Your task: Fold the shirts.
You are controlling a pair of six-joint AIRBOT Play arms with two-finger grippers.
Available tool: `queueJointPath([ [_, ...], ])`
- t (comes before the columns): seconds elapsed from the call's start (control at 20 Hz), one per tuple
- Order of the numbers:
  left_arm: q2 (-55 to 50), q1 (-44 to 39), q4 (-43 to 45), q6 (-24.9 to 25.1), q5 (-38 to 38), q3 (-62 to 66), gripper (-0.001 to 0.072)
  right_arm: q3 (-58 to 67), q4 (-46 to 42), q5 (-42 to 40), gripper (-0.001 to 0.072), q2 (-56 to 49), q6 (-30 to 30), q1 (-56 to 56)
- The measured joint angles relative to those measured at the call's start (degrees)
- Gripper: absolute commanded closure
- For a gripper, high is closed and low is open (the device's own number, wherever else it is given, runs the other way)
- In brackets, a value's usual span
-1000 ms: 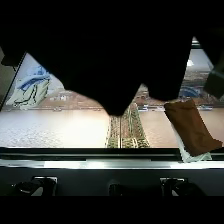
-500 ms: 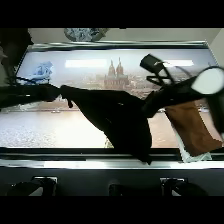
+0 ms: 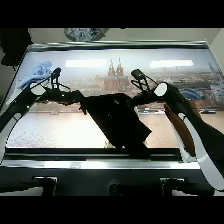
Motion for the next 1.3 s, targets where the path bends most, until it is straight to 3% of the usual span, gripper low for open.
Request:
queueJointPath([
  [0.3, -0.5, 6.5, -0.8, 0.1, -15.6, 5.4, -0.0013, 5.0, -1.0, 21.8, 0.01, 5.3, -4.8, -15.7],
  [0.5, 0.8, 3.4, -3.2, 0.5, -19.6, -2.0, -0.0013, 0.2, -4.6, 32.0, 0.0095, 6.6, -6.1, -23.1],
  [0.75, 0.0, -7.5, -12.6, 3.1, -14.2, -11.7, -0.0013, -10.3, -5.6, 31.5, 0.0091, 7.0, -7.1, -23.8],
  [1.05, -5.0, -18.1, -23.8, 4.6, -5.4, -14.3, -0.0013, -17.9, -5.9, 27.6, 0.0091, 7.1, -8.3, -23.8],
  [1.15, -6.3, -19.9, -25.8, 5.0, -3.6, -14.6, 0.0067, -18.8, -5.9, 26.8, 0.009, 7.1, -8.6, -23.8],
  [1.2, -6.7, -20.6, -26.6, 5.0, -2.8, -14.6, 0.0068, -19.1, -5.8, 26.1, 0.009, 7.1, -8.7, -23.8],
  [1.3, -7.3, -21.7, -27.5, 5.0, -0.7, -14.7, 0.0258, -20.0, -4.9, 24.3, 0.009, 7.0, -8.9, -23.8],
])
